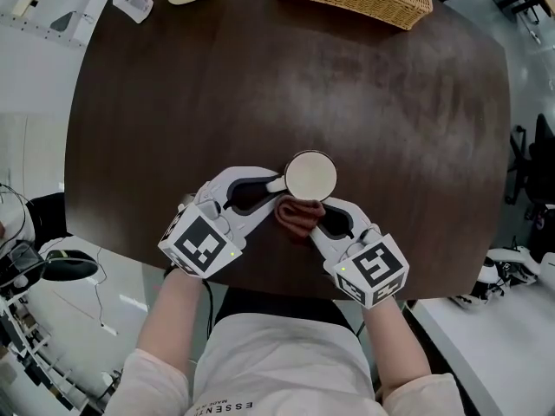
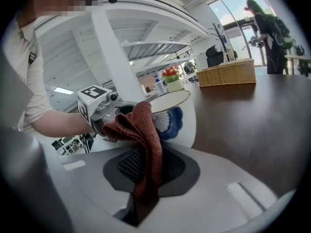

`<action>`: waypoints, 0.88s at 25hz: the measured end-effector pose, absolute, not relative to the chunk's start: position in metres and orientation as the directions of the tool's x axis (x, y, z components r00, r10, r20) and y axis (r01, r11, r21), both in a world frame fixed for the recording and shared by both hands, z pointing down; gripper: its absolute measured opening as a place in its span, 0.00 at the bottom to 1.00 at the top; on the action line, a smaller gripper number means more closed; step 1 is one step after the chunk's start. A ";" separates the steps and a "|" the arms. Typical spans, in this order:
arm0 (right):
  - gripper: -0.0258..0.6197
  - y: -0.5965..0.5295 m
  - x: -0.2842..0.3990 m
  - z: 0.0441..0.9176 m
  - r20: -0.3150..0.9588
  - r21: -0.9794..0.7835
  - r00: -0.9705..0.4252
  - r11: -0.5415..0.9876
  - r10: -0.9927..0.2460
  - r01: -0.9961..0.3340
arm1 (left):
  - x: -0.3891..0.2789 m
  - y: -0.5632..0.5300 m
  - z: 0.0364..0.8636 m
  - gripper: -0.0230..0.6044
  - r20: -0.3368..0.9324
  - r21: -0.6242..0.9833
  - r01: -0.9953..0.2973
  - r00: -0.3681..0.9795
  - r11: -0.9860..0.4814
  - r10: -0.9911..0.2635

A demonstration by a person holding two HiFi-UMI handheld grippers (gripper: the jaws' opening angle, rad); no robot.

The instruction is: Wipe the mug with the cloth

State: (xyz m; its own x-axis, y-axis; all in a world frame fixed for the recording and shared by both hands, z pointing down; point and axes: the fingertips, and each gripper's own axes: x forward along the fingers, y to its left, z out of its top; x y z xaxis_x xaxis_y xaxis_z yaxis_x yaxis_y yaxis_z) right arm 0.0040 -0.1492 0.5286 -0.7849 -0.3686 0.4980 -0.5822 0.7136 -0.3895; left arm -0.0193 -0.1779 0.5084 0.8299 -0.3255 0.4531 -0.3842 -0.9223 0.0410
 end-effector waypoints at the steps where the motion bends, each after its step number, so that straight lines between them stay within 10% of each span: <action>1: 0.17 -0.150 0.007 0.529 0.501 -0.393 -0.782 0.707 -0.371 -0.588 | -0.019 -0.177 0.508 0.17 0.451 0.040 -0.377 0.833 -0.925 -0.320; 22: 0.17 -0.205 0.070 0.530 0.628 -0.215 -0.619 0.659 -0.473 -0.721 | -0.038 -0.180 0.511 0.17 0.469 0.041 -0.301 0.848 -0.953 -0.248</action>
